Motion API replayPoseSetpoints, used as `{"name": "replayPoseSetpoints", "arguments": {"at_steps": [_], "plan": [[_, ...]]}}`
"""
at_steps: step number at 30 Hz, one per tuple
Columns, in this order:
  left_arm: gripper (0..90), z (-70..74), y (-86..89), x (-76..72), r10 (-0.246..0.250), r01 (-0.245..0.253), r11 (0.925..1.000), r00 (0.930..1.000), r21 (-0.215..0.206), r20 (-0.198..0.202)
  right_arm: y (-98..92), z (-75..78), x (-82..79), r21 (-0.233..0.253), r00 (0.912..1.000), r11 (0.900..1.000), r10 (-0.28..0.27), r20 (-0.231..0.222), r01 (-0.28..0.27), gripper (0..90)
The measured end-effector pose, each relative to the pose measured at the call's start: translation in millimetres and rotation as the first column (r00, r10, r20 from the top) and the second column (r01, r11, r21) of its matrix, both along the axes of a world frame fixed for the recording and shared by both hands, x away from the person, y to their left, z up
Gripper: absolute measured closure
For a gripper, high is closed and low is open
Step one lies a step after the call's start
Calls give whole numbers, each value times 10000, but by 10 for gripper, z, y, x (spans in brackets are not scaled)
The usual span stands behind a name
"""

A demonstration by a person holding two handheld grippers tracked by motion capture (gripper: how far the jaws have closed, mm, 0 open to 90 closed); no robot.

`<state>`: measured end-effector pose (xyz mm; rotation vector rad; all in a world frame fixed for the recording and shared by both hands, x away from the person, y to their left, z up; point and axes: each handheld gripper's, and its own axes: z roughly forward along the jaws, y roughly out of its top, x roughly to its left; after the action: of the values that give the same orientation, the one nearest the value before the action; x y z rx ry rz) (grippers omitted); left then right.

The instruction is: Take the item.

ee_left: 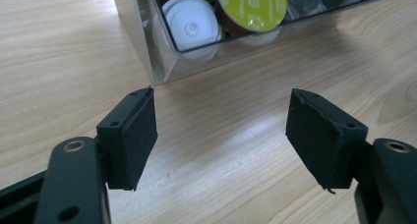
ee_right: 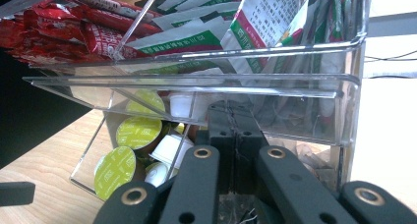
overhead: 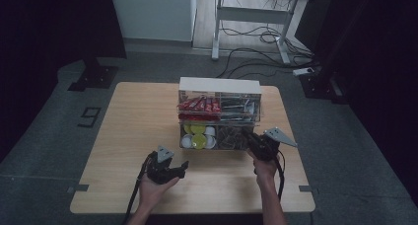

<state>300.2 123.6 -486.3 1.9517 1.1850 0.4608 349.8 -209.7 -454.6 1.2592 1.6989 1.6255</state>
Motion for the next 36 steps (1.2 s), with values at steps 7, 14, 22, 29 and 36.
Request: {"name": "replayPoseSetpoints", "arguments": {"at_steps": [7,14,22,29,36], "plan": [[280,31,-100,83,-13,13,10000,10000,-4,9,-5,-1,2,42,10000,10000,38,-20,-38,891],[287,60,-171,170,-31,31,10000,10000,-28,54,-7,-3,-1,80,10000,10000,24,-29,-24,890],[288,35,-195,260,78,-77,9999,9999,88,-73,-7,-2,-2,-110,10000,9999,-8,40,8,890],[287,101,-242,281,27,-28,10000,9999,77,122,-9,-2,-2,-78,10000,10000,-10,22,10,890],[287,123,-305,328,29,-30,10000,9998,44,188,-12,-4,-1,-52,10000,10000,5,13,-5,890]]}}
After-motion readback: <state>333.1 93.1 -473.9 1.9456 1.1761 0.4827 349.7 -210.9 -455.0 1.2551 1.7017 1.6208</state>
